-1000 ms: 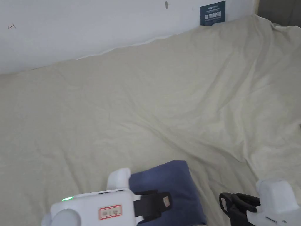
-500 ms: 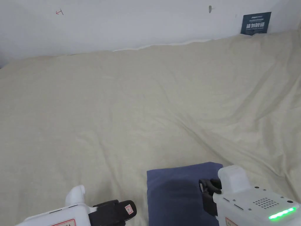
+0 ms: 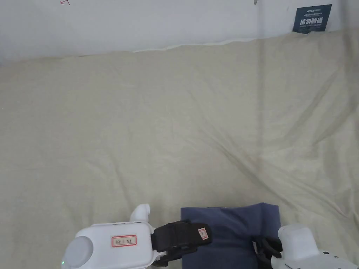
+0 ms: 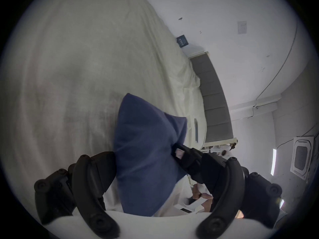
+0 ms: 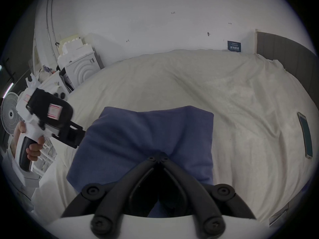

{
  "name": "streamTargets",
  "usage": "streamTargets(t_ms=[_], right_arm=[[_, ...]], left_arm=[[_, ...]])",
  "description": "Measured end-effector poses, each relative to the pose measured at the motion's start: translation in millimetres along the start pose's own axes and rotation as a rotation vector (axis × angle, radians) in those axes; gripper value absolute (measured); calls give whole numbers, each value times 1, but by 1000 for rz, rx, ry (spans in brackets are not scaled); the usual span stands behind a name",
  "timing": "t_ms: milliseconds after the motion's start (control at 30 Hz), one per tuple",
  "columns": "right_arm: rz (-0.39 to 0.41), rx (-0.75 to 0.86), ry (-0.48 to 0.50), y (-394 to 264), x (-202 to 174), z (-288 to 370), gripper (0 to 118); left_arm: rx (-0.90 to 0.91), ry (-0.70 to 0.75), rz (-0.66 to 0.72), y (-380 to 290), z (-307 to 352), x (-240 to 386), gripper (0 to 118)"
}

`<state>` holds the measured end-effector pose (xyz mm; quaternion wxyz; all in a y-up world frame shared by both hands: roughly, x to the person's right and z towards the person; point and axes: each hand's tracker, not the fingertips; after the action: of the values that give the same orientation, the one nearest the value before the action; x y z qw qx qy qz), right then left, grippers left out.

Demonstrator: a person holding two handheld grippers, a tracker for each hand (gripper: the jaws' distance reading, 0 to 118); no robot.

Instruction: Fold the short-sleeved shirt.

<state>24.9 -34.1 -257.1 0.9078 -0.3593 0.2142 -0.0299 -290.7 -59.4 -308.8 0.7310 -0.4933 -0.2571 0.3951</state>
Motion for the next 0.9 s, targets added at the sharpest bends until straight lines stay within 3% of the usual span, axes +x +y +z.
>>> streamTargets(t_ms=[100, 233, 433, 467, 533, 567, 633, 767, 900], right_arm=[[-29, -1, 11, -7, 15, -8, 0], [-124, 6, 46, -12, 27, -10, 0], [-120, -2, 48, -12, 27, -12, 0], [-118, -5, 45, -12, 28, -12, 0], [-120, -9, 41, -9, 25, -12, 0], [-126, -8, 57, -9, 25, -12, 0], [-117, -16, 34, -3, 18, -11, 0], [-75, -12, 22, 7, 8, 0, 0], [-91, 30, 59, 22, 5, 15, 0]], left_arm=[[-73, 47, -2, 4, -14, -5, 102], [-72, -96, 77, 0, -27, -6, 102], [-87, -102, 62, 5, -27, -14, 98], [-89, -75, 52, 6, -25, -15, 91], [-65, 38, 31, 7, -22, -20, 37], [-76, -8, 56, 4, -22, -20, 30], [-76, -81, 111, 3, -20, -24, 30], [-60, -44, 97, 2, -13, -18, 29], [-46, -19, 41, 17, 12, -27, 26]])
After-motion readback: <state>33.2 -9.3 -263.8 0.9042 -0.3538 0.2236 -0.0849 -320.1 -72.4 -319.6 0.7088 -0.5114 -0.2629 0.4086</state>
